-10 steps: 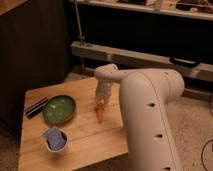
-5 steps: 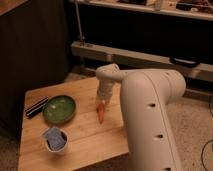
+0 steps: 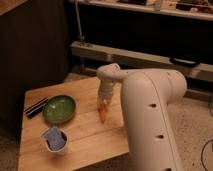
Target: Drag the pepper across the table
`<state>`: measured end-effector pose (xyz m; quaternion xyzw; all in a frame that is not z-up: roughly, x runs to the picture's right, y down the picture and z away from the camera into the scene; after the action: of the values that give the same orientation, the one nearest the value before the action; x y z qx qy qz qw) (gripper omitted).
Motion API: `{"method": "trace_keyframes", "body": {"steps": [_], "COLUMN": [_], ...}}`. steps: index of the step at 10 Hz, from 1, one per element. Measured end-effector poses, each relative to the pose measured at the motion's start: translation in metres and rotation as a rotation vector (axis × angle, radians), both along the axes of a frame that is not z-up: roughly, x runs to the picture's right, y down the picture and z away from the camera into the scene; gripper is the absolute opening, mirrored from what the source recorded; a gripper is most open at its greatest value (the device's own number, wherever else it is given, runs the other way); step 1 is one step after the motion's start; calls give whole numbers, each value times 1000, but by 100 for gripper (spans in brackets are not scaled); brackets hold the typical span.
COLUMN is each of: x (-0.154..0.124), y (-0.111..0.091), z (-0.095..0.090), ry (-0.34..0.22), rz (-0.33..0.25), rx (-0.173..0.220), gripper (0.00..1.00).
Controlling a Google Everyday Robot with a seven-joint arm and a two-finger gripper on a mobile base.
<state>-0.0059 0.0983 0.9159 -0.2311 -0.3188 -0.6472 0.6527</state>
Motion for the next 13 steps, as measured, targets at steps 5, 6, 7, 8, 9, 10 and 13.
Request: {"method": "trace_keyframes", "body": {"steps": [5, 6, 7, 8, 9, 10, 13], "x": [9, 10, 14, 22, 20, 23, 26], "y": [-1, 0, 1, 2, 1, 0, 1], "z": [-1, -1, 0, 2, 0, -1, -1], "ry": [15, 16, 24, 38, 37, 40, 44], "rz": [0, 2, 5, 8, 5, 5, 6], "rx": [-4, -5, -7, -8, -9, -10, -11], "gripper": [2, 2, 2, 2, 2, 2, 2]}}
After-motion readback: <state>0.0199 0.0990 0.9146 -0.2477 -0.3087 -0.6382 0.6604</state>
